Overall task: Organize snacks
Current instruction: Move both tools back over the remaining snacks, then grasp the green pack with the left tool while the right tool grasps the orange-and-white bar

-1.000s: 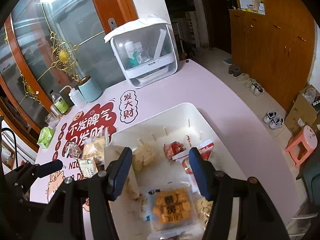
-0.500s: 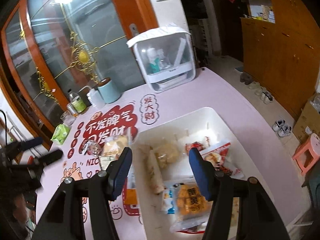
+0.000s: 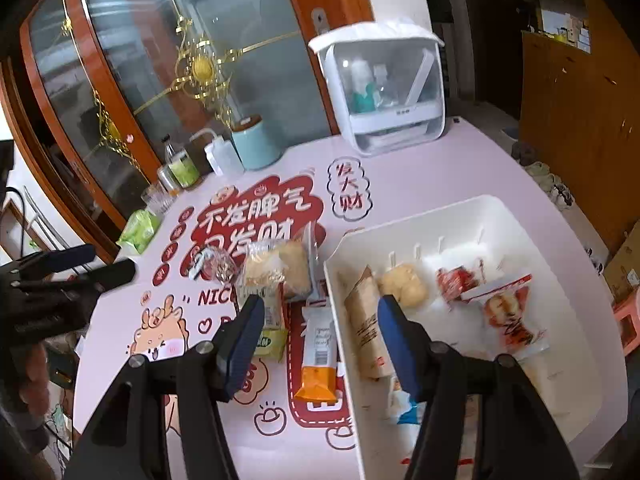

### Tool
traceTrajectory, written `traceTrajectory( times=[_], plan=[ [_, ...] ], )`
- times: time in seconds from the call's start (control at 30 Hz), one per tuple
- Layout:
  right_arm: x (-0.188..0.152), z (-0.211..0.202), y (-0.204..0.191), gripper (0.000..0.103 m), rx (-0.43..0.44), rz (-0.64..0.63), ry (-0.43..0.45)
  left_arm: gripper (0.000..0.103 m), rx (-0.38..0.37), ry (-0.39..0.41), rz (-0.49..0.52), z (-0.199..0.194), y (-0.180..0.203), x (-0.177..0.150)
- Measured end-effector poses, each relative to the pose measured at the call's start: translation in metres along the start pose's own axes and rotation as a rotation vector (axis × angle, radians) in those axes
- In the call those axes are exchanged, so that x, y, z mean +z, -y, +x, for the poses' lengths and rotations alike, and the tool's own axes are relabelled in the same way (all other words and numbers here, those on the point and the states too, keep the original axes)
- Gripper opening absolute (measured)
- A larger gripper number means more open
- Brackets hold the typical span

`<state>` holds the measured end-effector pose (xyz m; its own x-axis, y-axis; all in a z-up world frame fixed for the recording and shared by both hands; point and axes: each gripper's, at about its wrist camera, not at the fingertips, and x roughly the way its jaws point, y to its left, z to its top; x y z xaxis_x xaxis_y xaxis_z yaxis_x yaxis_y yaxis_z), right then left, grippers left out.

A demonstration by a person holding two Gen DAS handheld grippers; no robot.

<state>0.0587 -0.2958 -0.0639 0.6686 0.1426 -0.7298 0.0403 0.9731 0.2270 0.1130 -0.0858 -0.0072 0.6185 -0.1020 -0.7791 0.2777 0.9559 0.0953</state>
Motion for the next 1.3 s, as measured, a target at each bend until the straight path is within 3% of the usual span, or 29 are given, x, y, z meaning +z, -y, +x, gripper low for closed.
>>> traceTrajectory(
  times=[0.2, 0.67, 0.93, 1.07, 1.13, 1.3],
  plan=[
    [-0.021, 0.035, -0.019, 0.059, -0.013, 0.000, -0.067, 0.084, -0.082, -0.091, 0.111, 0.060, -0.001, -0.022],
    [-0.076, 0.121, -0.051, 0.059, -0.125, 0.006, -0.235, 0.083, -0.269, -0.159, 0.487, 0.173, 0.017, -0.074],
    [-0.088, 0.142, -0.040, 0.056, -0.213, 0.109, -0.245, 0.070, -0.313, -0.224, 0.548, 0.218, 0.026, -0.088],
    [-0.088, 0.140, -0.037, 0.049, -0.205, 0.092, -0.224, 0.069, -0.368, -0.235, 0.522, 0.226, 0.024, -0.085],
    [-0.085, 0.141, -0.033, 0.038, -0.210, 0.093, -0.227, 0.069, -0.385, -0.238, 0.514, 0.228, 0.024, -0.083],
    [-0.084, 0.149, -0.026, 0.041, -0.216, 0.083, -0.274, 0.070, -0.443, -0.265, 0.523, 0.231, 0.033, -0.082]
  ],
)
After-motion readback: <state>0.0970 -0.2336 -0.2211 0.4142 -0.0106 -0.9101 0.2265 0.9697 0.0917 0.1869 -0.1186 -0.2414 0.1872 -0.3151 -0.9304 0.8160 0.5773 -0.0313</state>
